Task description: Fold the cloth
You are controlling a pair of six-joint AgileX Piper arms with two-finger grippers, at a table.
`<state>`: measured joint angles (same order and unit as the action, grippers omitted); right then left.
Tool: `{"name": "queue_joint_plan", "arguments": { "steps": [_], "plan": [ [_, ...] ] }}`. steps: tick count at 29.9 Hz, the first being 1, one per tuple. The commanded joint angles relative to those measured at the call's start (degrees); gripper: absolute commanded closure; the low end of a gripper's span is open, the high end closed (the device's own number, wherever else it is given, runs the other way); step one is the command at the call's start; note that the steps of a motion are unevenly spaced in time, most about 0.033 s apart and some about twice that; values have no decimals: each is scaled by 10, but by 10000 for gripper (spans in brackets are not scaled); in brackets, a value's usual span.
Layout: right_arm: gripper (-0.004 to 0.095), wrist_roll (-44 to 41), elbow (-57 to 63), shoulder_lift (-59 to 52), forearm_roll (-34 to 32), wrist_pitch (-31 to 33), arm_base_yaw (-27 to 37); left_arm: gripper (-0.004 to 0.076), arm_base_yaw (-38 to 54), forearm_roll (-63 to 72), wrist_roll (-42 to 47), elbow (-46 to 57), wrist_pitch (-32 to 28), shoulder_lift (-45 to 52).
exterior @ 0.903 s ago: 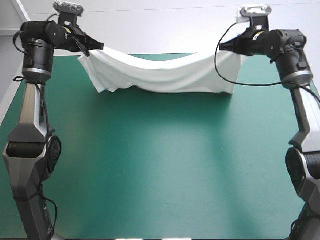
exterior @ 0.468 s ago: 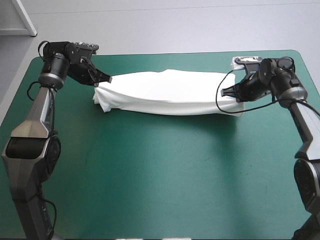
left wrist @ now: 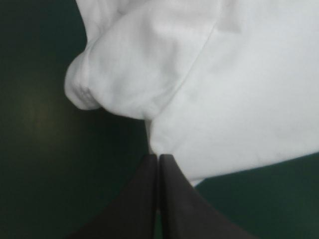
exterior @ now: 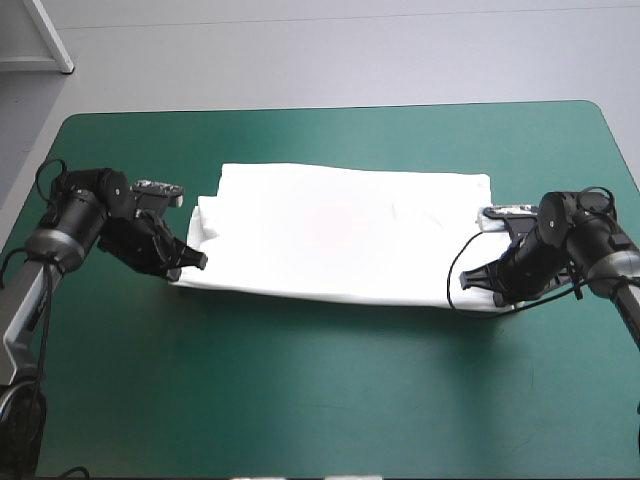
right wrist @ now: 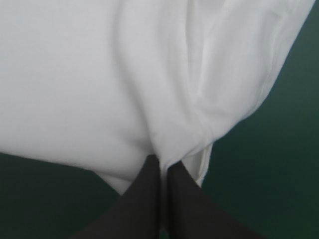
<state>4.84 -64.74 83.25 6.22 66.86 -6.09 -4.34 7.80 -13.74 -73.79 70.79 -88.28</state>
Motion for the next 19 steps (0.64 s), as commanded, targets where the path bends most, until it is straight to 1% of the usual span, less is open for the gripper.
{"name": "queue_joint_plan", "arguments": {
  "steps": [1,4,7,11,12,13,15,18,19],
  "plan": [
    [922,8,41,-47,4,10,2,734,0,6,-1,68,30,70],
    [922,14,86,-70,20,10,2,734,0,3,-3,131,29,93],
    [922,28,120,-92,31,2,2,734,0,1,-3,180,18,97],
    [918,53,146,-109,47,-9,2,732,0,2,-7,224,-26,97],
    [904,55,148,-112,48,-12,2,728,0,4,-7,231,-36,97],
    [875,55,150,-115,52,-19,2,716,0,6,-7,237,-44,97],
    [787,56,150,-121,57,-41,2,677,0,12,-7,243,-51,97],
    [577,56,150,-138,68,-88,2,561,0,21,-8,243,-52,97],
    [488,56,150,-145,70,-105,2,512,0,26,-9,243,-52,97]
  ]
}}
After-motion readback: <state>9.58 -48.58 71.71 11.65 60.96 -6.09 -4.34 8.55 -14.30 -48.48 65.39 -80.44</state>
